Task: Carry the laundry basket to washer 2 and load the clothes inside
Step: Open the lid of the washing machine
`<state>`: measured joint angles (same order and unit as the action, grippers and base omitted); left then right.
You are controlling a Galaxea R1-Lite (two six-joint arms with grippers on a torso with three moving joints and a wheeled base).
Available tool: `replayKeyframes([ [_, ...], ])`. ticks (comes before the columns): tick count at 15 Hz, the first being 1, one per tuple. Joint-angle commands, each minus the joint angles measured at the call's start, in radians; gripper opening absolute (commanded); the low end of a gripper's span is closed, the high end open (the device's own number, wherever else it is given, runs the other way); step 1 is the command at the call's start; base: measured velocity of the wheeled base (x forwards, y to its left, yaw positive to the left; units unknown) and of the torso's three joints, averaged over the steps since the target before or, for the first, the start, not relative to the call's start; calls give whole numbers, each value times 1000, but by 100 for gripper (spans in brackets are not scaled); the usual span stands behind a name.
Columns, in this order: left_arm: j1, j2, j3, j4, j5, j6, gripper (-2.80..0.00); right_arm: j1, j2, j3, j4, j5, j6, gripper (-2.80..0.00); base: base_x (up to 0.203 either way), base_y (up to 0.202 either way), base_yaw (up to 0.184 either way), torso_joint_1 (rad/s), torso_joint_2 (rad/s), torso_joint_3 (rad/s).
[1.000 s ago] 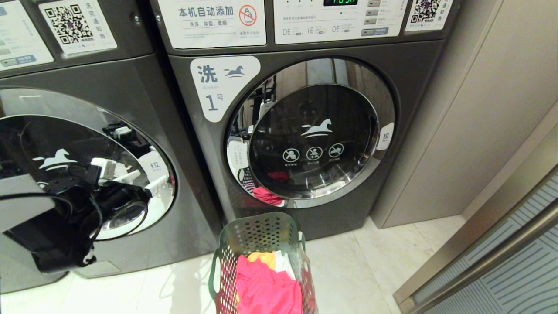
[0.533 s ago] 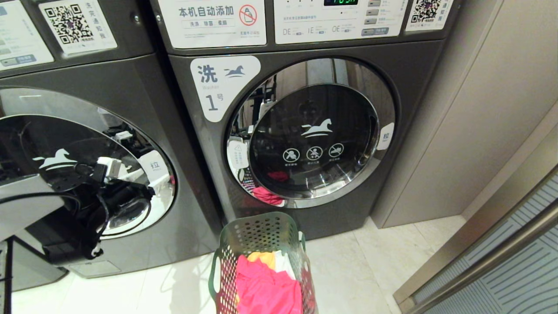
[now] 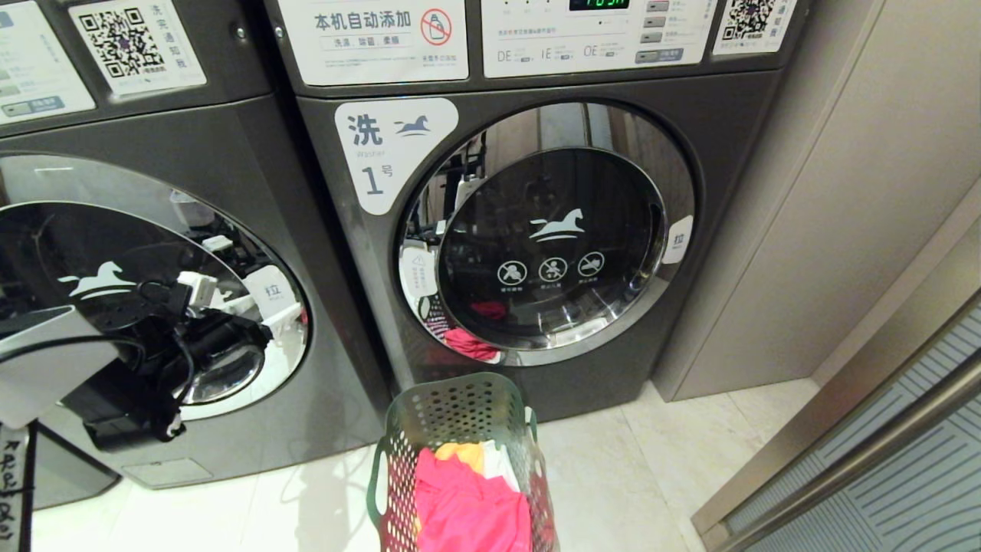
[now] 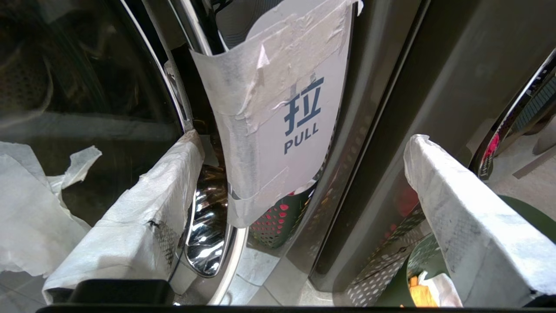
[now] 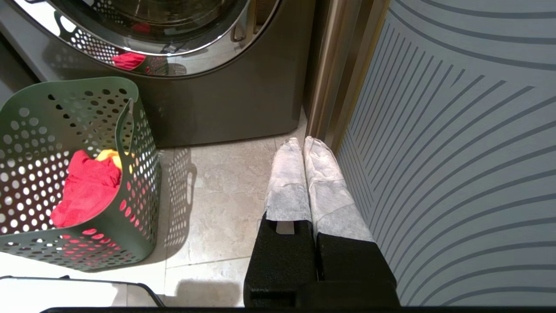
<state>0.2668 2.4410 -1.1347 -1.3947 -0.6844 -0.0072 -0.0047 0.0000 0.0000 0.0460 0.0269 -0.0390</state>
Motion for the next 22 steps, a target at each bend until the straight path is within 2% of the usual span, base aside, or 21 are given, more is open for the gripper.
replayKeyframes([
  [1,3,21,-31,-8,-2,0,0,0,2,6,0,1,-1,-280,0,0,0,0,0,0],
  [6,3,66,-92,-1,-33,1,0,0,2,6,0,1,-1,-280,0,0,0,0,0,0],
  [9,4,86,-129,0,-20,7,0,0,2,6,0,1,-1,-280,0,0,0,0,0,0],
  [11,6,84,-129,-5,22,8,0,0,1,6,0,1,-1,-280,0,0,0,0,0,0],
  [15,17,75,-122,-6,22,5,0,0,0,6,0,1,-1,-280,0,0,0,0,0,0],
  [19,27,47,-46,-31,19,4,0,0,1,6,0,1,-1,-280,0,0,0,0,0,0],
  [22,26,34,25,-101,17,3,0,0,1,6,0,1,-1,-280,0,0,0,0,0,0],
])
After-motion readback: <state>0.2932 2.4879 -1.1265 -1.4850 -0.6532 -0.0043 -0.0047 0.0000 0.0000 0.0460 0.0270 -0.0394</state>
